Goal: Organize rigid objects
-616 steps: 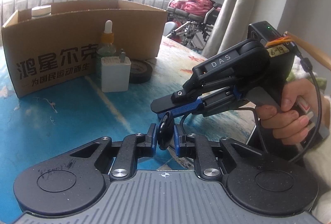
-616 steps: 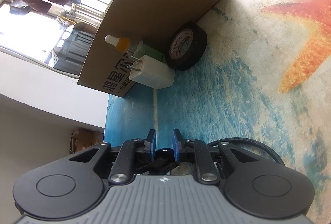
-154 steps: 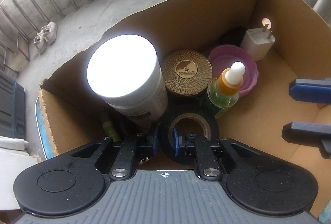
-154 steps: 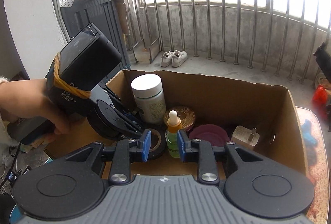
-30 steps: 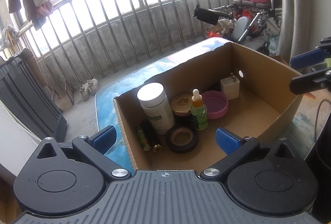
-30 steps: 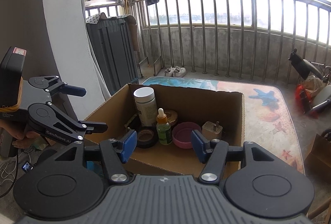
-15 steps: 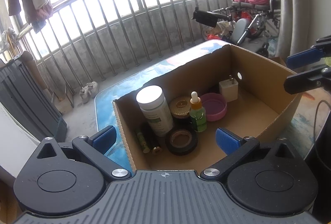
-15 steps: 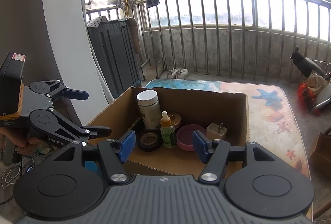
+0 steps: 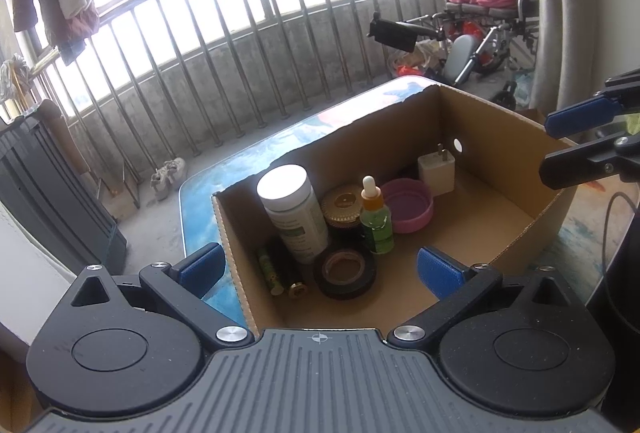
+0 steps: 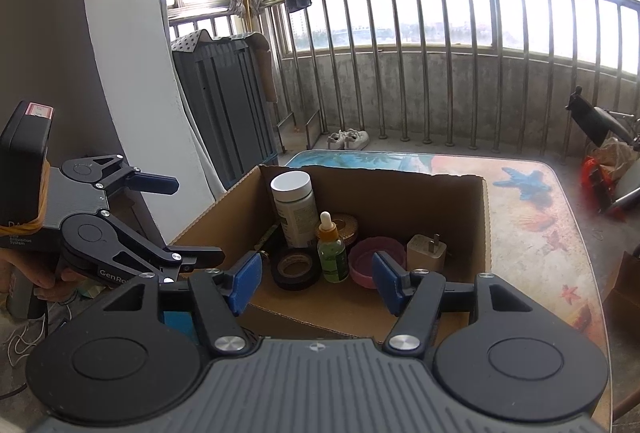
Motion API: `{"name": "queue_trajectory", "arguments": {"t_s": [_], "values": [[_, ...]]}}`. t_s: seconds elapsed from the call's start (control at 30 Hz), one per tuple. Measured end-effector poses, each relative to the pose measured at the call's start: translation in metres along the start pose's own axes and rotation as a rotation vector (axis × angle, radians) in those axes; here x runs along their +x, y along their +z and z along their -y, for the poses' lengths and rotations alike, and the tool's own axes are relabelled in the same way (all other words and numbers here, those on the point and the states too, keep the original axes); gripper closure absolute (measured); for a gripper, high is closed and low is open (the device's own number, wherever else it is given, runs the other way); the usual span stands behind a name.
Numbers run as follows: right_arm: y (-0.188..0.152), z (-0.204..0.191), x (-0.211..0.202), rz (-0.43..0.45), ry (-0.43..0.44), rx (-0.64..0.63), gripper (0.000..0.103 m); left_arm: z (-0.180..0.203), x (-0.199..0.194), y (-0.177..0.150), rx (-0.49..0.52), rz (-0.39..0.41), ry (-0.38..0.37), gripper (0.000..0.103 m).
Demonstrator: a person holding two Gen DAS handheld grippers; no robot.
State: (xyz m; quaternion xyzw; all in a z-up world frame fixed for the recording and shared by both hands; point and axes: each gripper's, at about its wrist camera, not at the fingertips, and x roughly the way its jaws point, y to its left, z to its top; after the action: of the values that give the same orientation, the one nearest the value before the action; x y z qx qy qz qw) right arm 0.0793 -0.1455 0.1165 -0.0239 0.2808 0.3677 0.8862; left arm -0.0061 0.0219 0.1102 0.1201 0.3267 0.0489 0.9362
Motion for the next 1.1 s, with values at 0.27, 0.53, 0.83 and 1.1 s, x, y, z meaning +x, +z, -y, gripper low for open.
{"name": "queue_trajectory", "arguments": {"t_s": [0.27, 0.53, 0.83, 1.1], "values": [[-0.0016, 0.0008, 0.0043, -0.005, 0.011, 0.015, 0.038, 0.0019, 0.0012, -0.0007, 0.001, -0.007, -0.002, 0.000], [-0.0032, 0.0041, 0.0056, -0.001, 0.006, 0.042, 0.036, 0.0046, 0.0038, -0.0044, -0.002, -0.019, -0.009, 0.000], [-0.0048, 0.0030, 0.0066, -0.006, 0.006, 0.050, 0.036, 0.0052, 0.0042, -0.0053, 0.000, -0.017, -0.013, 0.000], [-0.0064, 0.0019, 0.0056, -0.008, 0.006, 0.049, 0.036, 0.0065, 0.0043, -0.0054, -0.002, -0.017, -0.019, 0.000]]}}
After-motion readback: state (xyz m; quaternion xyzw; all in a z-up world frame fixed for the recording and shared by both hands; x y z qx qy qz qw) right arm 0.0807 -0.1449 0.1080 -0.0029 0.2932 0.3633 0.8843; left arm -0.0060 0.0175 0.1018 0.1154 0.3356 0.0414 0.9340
